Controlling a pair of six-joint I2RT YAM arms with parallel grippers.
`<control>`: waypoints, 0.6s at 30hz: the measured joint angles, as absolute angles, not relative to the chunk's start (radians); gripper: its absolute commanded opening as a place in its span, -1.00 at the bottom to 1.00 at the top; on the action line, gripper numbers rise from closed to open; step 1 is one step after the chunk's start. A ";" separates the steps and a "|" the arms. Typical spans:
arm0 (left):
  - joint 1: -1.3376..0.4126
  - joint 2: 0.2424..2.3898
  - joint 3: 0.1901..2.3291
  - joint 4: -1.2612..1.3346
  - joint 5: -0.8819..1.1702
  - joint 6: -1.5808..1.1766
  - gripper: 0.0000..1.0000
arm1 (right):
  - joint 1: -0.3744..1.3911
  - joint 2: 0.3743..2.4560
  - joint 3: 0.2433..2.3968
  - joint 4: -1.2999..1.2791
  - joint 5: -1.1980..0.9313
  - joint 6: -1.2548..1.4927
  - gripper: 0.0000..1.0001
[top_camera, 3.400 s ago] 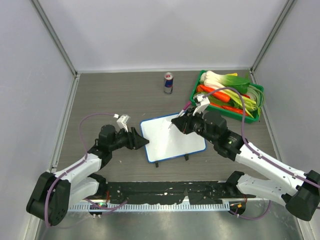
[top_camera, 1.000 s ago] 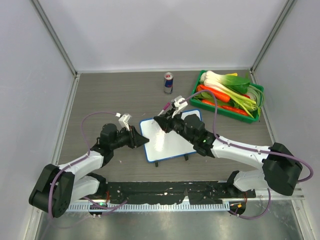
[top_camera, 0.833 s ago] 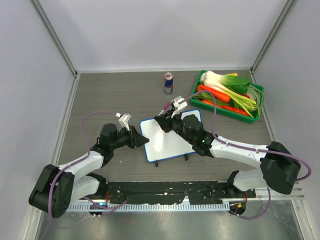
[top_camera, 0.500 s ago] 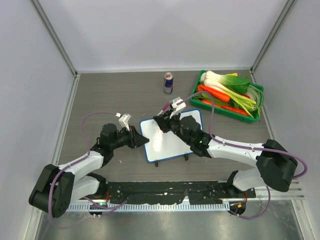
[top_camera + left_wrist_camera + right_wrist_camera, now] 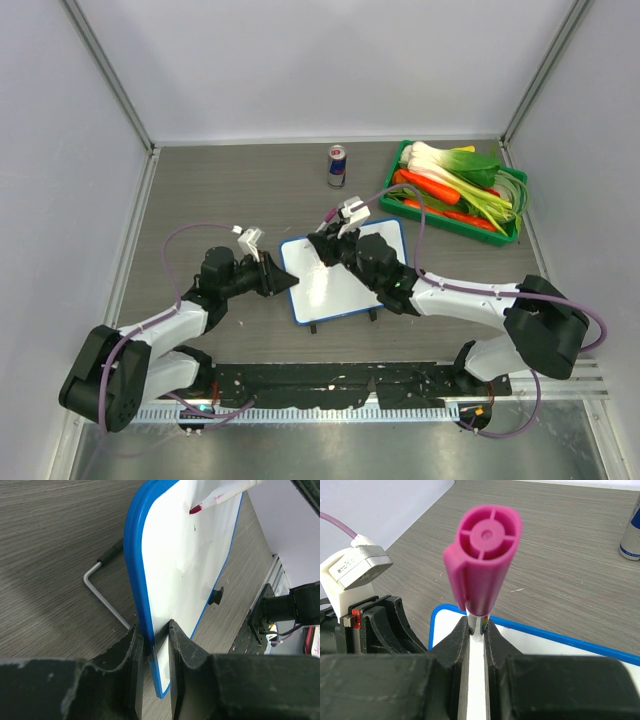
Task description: Write a sentence on the whiteboard
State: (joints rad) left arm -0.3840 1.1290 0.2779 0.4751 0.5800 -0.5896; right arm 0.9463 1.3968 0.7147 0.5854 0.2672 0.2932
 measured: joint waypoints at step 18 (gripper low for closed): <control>-0.384 1.135 0.278 0.480 0.585 -0.590 -1.00 | 0.949 1.367 0.650 0.596 0.234 0.325 -0.98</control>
